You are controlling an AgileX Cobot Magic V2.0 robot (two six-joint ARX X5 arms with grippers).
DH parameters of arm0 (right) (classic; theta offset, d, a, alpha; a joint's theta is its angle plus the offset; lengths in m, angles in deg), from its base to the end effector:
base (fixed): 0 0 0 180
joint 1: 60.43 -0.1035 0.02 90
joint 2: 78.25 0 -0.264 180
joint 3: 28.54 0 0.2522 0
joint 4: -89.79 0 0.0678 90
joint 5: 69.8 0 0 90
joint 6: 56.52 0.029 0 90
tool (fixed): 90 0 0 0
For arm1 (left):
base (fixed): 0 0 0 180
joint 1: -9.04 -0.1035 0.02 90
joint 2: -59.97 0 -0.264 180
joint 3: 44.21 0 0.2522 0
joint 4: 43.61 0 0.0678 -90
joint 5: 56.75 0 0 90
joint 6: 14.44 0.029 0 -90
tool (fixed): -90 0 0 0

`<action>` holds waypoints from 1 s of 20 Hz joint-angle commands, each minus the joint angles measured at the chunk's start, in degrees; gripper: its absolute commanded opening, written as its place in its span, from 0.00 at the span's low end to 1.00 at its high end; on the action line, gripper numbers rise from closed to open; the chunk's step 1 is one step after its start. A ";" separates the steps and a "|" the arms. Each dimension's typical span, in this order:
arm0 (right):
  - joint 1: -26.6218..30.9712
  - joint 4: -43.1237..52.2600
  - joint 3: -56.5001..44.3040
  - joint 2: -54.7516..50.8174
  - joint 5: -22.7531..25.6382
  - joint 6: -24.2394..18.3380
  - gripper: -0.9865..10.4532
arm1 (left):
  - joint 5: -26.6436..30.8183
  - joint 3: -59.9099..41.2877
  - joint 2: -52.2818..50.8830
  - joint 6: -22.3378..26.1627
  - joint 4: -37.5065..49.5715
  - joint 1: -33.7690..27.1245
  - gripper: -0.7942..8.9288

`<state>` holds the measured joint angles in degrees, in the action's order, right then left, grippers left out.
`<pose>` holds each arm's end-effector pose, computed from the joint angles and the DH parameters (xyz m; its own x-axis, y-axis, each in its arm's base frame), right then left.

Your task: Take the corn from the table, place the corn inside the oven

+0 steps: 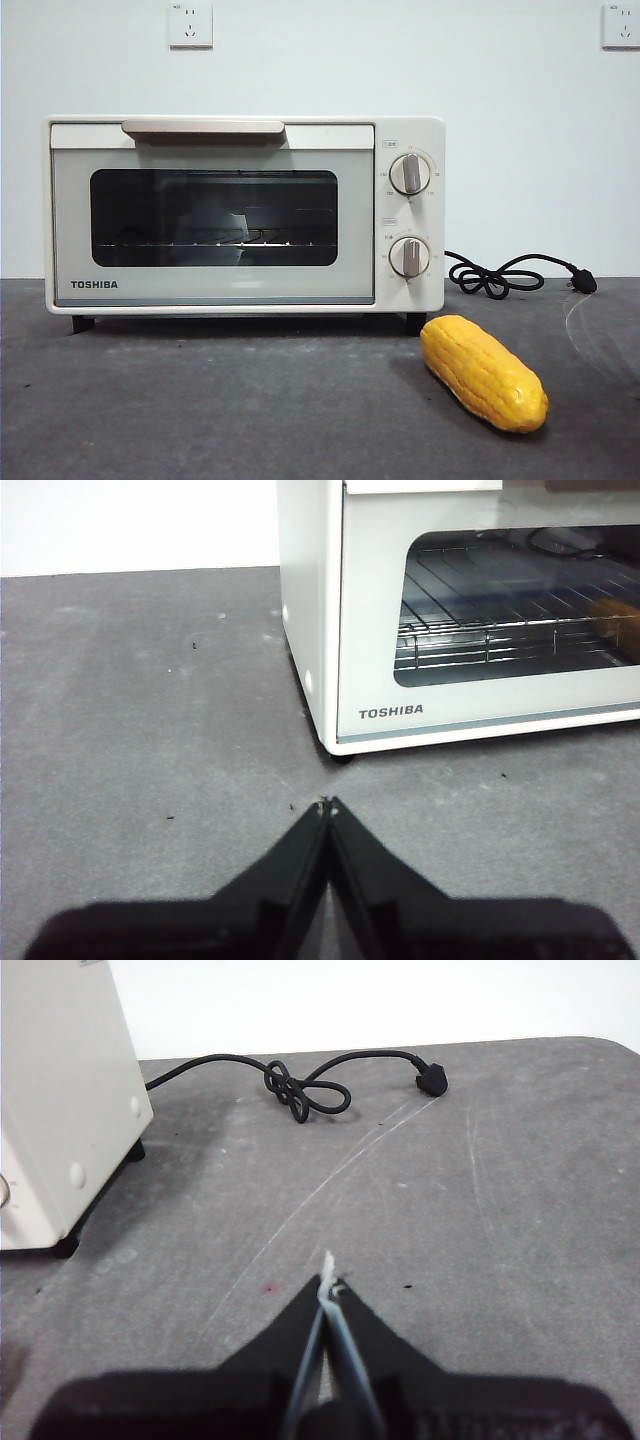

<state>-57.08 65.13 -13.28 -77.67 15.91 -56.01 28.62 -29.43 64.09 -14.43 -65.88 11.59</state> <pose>0.0952 -0.0034 0.1533 0.9848 0.0173 -0.1728 -0.0137 0.9997 0.0217 0.0991 -0.0068 0.1497 0.9718 -0.1241 -0.2006 0.1234 0.9922 -0.0161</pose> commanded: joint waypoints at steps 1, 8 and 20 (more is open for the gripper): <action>0.04 0.26 -0.46 -0.07 -0.04 0.76 0.09 | 0.15 -0.39 0.02 0.24 0.70 0.07 0.08; 0.02 0.33 -0.46 -0.07 -3.43 15.80 0.09 | -2.29 -0.39 0.02 -5.07 0.74 0.09 0.08; 0.02 0.35 -0.37 -0.07 -6.14 26.99 0.09 | -8.35 -0.39 0.04 -21.03 -0.07 0.09 0.08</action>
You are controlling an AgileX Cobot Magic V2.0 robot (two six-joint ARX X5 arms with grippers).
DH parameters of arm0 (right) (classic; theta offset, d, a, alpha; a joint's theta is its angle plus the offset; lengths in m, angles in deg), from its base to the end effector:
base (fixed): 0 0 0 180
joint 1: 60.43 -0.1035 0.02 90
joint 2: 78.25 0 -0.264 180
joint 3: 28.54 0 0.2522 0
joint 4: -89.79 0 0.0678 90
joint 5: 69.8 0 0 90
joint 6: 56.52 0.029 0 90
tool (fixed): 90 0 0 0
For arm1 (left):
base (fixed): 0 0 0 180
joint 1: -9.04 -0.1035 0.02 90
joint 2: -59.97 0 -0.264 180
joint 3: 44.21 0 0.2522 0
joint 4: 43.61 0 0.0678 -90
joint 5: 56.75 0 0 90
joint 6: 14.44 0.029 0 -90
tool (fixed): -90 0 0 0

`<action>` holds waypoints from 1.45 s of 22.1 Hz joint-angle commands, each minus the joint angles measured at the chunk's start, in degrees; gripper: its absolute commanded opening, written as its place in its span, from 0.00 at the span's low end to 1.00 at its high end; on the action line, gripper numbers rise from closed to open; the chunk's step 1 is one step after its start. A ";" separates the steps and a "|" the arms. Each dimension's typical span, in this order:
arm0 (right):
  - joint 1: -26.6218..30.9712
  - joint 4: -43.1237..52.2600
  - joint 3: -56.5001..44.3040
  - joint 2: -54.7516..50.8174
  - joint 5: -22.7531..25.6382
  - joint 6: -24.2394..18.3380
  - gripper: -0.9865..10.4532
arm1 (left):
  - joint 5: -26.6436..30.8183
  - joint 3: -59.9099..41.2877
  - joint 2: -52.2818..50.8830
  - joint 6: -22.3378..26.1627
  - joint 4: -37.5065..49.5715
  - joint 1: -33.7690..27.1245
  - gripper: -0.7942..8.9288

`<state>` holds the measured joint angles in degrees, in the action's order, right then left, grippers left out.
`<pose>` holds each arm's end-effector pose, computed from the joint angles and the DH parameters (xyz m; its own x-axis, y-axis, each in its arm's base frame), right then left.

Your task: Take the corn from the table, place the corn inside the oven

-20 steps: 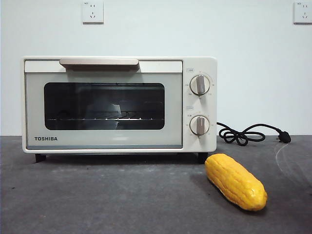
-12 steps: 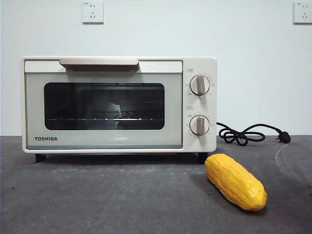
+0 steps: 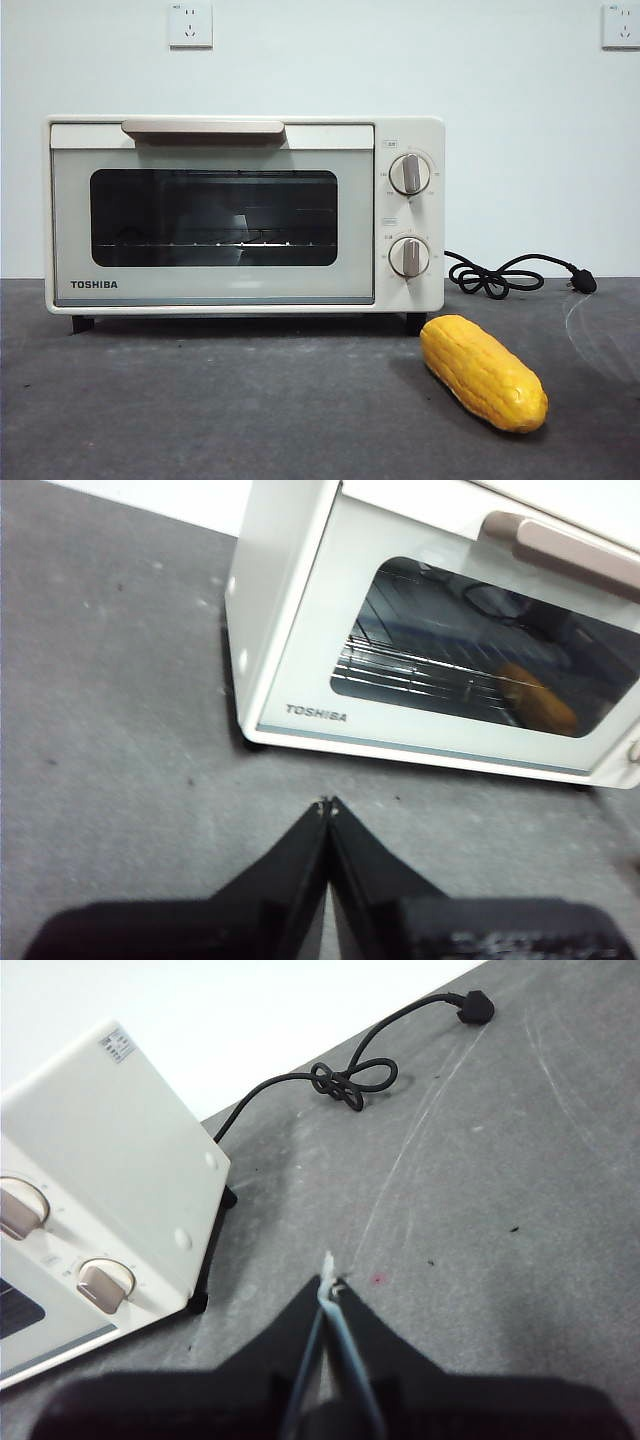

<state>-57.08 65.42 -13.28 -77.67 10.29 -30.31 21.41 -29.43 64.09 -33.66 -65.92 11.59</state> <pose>0.0951 -0.0006 0.1539 0.9794 0.1151 -0.1658 -0.0261 0.8868 0.4614 0.0984 -0.0103 0.1497 0.9485 -0.2476 -0.1976 0.1643 0.9178 -0.3615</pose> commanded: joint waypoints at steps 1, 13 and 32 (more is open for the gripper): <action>0.02 0.07 -0.37 -0.07 -0.90 1.29 0.09 | -2.03 -0.39 0.13 -1.79 0.00 0.11 0.08; 0.02 0.46 0.02 -0.07 -8.76 5.99 0.09 | -20.61 -0.37 1.03 -4.44 5.18 0.13 0.08; 0.02 8.70 13.77 3.74 -21.99 11.10 0.20 | -23.10 13.00 4.68 -15.15 15.45 0.13 0.08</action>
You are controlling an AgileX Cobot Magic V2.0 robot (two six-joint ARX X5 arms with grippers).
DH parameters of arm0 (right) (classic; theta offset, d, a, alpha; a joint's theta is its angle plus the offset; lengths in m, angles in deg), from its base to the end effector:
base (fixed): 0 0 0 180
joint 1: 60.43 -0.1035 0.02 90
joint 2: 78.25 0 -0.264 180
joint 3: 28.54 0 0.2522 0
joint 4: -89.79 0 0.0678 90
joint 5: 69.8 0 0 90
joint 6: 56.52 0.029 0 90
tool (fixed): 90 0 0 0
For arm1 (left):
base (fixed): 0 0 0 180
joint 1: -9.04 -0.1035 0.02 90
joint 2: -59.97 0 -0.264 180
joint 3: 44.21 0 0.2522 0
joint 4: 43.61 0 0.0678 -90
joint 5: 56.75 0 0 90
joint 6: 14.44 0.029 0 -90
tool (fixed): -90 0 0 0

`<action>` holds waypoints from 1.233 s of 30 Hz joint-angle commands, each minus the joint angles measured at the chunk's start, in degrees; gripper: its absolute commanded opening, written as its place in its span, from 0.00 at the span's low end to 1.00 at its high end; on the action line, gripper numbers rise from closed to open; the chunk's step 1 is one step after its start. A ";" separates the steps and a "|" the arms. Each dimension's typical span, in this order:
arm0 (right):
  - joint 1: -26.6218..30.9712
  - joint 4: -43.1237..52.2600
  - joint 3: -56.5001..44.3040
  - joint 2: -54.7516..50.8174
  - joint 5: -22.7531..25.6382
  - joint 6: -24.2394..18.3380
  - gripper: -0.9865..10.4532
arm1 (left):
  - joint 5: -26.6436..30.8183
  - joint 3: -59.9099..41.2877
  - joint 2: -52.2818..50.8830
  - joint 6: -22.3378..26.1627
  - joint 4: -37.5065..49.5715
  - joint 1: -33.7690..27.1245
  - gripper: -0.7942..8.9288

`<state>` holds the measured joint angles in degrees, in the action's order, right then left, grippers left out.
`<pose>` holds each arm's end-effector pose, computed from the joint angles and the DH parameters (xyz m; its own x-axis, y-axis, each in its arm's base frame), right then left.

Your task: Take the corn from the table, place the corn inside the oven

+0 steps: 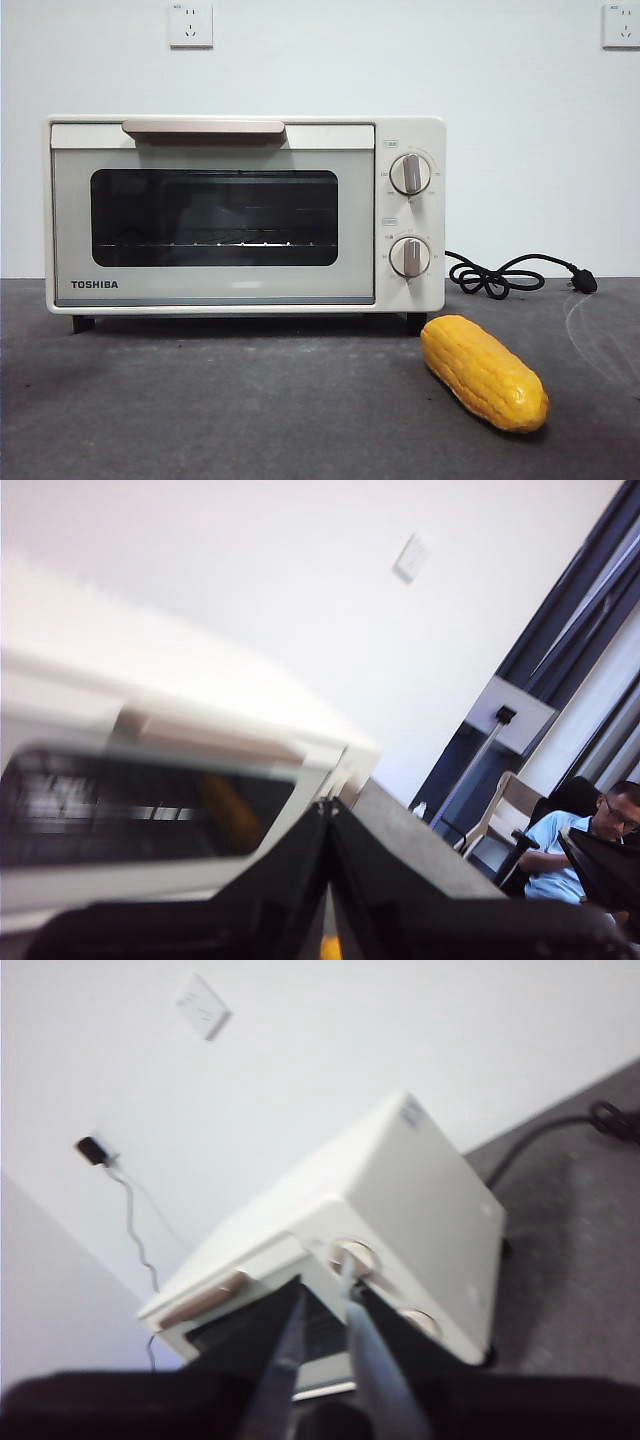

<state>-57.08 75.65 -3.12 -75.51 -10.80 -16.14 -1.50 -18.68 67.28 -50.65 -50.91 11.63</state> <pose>0.0814 0.0102 0.2271 0.8763 0.4646 0.1273 -0.4452 0.6801 0.5824 0.0868 -0.0205 0.2333 0.7802 -0.6059 0.1557 0.5929 0.6368 -0.4929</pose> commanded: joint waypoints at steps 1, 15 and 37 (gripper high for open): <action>0.02 -3.13 5.77 2.78 -1.66 -4.59 0.20 | -0.22 3.63 2.58 2.25 0.42 0.09 0.08; -0.02 -29.81 34.53 23.91 -9.60 -24.15 0.47 | -9.33 18.73 23.63 4.98 0.39 0.59 0.08; -35.65 -44.92 44.04 52.28 20.22 -30.73 0.50 | 30.45 54.99 42.82 30.05 -57.29 20.55 0.08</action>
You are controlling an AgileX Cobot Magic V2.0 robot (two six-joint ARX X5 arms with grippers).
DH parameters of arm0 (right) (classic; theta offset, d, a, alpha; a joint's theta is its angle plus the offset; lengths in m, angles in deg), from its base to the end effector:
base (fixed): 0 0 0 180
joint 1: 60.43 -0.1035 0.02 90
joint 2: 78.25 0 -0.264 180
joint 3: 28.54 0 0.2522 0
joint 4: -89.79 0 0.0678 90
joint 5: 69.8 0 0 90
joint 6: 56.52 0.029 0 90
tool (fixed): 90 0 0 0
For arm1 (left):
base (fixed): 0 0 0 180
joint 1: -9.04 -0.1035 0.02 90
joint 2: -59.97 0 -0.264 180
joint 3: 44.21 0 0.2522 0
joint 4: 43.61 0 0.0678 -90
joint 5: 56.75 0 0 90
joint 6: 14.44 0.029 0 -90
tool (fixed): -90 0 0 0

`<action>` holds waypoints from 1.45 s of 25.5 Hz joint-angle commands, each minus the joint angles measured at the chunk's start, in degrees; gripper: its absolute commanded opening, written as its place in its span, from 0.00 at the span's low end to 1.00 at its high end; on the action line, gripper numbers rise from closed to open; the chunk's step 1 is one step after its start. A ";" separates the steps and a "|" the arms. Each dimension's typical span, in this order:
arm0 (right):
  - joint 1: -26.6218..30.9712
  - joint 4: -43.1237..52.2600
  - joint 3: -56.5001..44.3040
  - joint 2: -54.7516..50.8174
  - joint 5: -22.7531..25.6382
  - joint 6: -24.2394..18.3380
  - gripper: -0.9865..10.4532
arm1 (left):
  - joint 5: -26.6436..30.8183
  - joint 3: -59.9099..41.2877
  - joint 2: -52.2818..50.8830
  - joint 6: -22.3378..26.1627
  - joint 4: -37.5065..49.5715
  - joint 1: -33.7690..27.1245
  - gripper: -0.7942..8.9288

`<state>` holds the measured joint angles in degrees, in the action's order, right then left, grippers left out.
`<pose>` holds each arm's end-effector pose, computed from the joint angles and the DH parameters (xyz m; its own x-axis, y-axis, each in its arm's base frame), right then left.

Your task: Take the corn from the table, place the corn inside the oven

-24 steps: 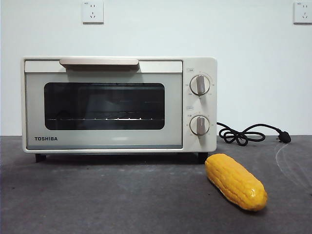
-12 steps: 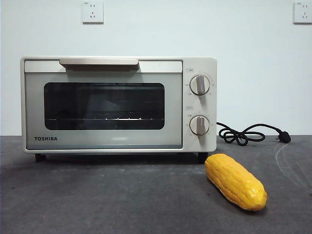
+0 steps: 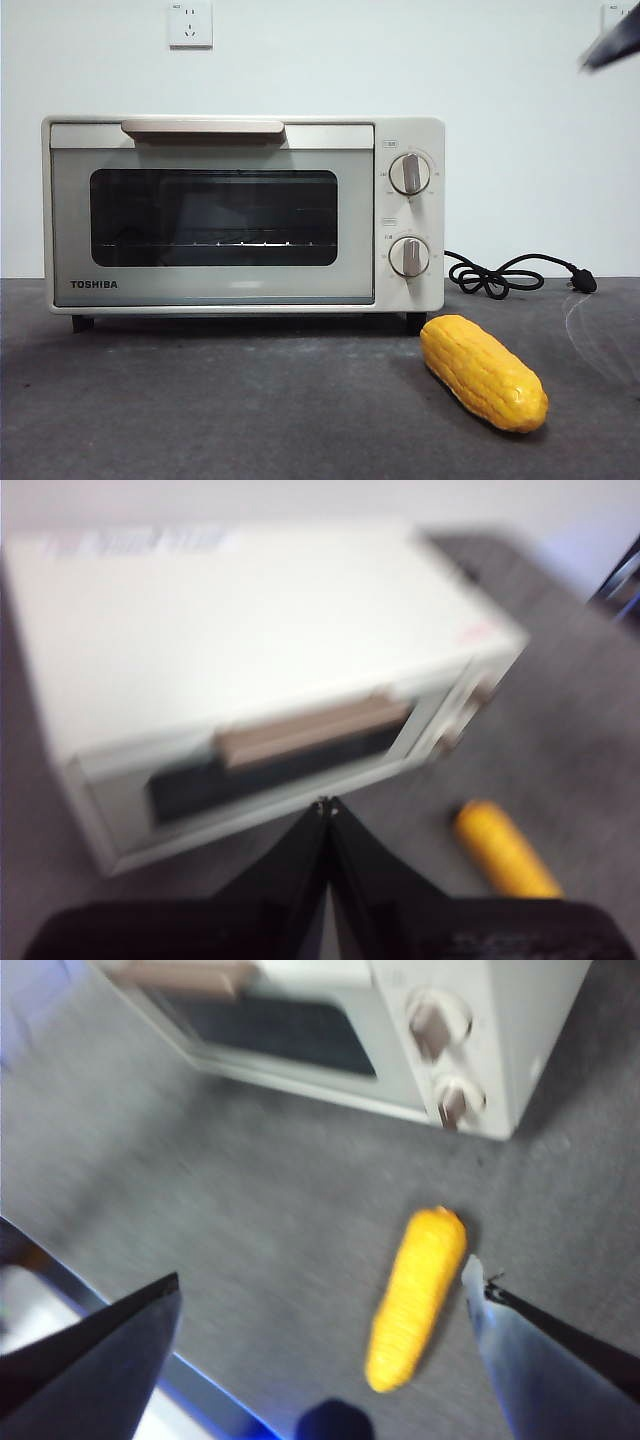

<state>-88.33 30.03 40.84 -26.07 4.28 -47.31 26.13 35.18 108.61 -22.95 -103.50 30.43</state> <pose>0.1461 0.0864 0.3219 0.4976 0.5739 -0.6504 -0.5248 0.7962 0.3010 0.1352 -0.0568 0.3836 0.7618 -0.4315 -0.4832 0.3905 0.9010 -0.1889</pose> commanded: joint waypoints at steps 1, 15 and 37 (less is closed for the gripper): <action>-6.14 1.11 0.09 4.35 7.10 1.01 0.50 | 3.87 1.62 2.29 2.38 -6.71 2.56 0.08; -11.82 6.16 0.11 26.43 14.84 1.25 0.50 | 11.65 2.08 9.53 2.10 -19.50 10.14 0.08; -11.85 6.03 0.11 40.61 17.86 1.11 0.08 | 11.61 2.08 9.51 1.66 -17.92 10.23 0.08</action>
<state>-100.11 36.55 41.01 14.52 21.87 -46.24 37.58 37.28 118.23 -21.34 -121.83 40.48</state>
